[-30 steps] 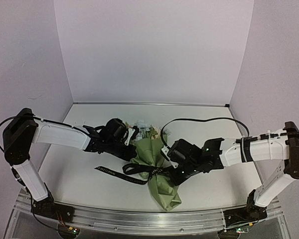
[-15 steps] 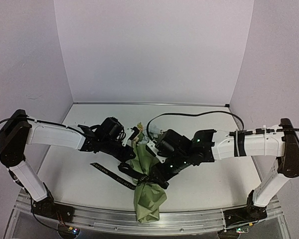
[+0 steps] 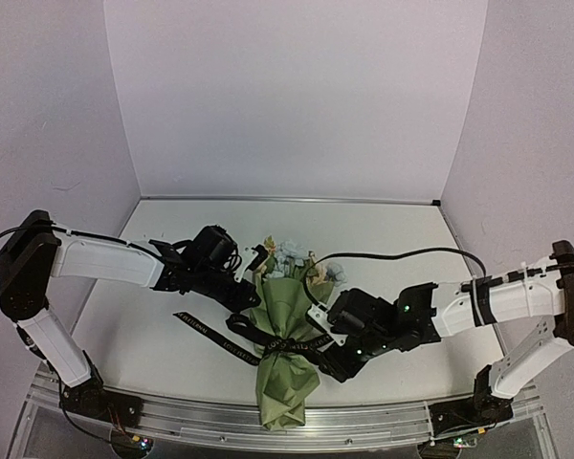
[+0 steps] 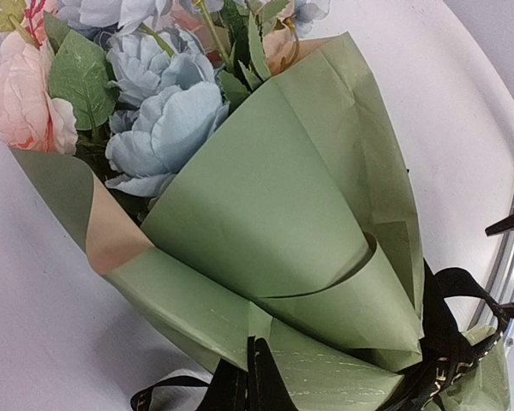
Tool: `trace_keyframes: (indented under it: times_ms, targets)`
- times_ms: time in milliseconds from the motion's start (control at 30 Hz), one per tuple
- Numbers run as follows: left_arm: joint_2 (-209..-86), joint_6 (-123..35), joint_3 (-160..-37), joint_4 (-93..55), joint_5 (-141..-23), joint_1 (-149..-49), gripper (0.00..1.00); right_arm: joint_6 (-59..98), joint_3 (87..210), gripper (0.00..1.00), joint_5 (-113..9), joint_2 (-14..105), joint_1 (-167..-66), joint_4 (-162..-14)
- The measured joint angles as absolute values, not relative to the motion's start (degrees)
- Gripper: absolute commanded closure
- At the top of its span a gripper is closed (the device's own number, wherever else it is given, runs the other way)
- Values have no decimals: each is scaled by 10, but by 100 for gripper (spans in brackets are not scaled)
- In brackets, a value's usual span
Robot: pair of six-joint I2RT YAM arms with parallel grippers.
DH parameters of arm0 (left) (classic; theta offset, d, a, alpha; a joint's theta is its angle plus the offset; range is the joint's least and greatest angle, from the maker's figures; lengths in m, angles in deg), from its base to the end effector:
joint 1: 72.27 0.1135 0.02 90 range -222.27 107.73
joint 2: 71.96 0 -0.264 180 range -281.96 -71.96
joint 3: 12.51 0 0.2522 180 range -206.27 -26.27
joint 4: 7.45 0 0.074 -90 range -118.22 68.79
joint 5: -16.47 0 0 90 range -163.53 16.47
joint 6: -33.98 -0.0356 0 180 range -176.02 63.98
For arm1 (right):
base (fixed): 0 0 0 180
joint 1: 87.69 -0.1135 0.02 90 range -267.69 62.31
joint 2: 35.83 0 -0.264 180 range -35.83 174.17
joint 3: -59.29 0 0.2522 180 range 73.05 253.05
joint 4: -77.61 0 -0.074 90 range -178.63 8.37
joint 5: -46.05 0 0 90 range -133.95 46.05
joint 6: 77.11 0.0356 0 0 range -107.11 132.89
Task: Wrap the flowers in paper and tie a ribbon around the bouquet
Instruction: Cross the half-tied ribbon over the folded bouquet.
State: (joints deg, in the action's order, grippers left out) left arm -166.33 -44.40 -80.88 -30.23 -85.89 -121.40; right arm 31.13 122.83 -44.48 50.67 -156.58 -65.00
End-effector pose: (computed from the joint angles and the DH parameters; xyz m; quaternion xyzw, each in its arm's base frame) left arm 0.2157 -0.2609 0.1844 0.3351 0.8690 -0.2639 0.2510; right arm 0.1043 0.2710 0.1834 -0.4146 0.8733 0.1796 0.1823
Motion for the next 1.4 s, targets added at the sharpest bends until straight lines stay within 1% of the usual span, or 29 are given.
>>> trace_keyframes:
  times_ms: [200, 300, 533, 600, 700, 733, 867, 1233, 1267, 1400]
  targets:
    - [-1663, -444, -809, -303, -859, -1214, 100, 331, 1221, 42, -404, 535, -1580, -731]
    - [-1663, -444, -809, -303, -859, -1214, 100, 339, 1218, 47, -392, 559, -1581, -761]
    - [-1663, -444, -809, -303, -858, -1214, 100, 354, 1218, 70, -357, 580, -1582, -790]
    - [-1663, -444, -809, -303, -858, -1214, 100, 352, 1218, 80, -346, 580, -1582, -789]
    - [-1663, -445, -809, -303, -858, -1214, 100, 350, 1218, 97, -333, 575, -1583, -774]
    - [-1663, -445, -809, -303, -858, -1214, 100, 347, 1219, 100, -330, 571, -1582, -765]
    - [-1663, -447, -809, -303, -858, -1213, 100, 324, 1237, 100, -325, 556, -1582, -705]
    - [-1663, -458, -809, -303, -861, -1211, 100, 206, 1364, 100, -296, 556, -1590, -511]
    - [-1663, -458, -809, -303, -861, -1210, 100, 191, 1375, 99, -291, 558, -1591, -497]
    - [-1663, -458, -808, -303, -865, -1210, 100, 139, 1410, 90, -277, 577, -1598, -456]
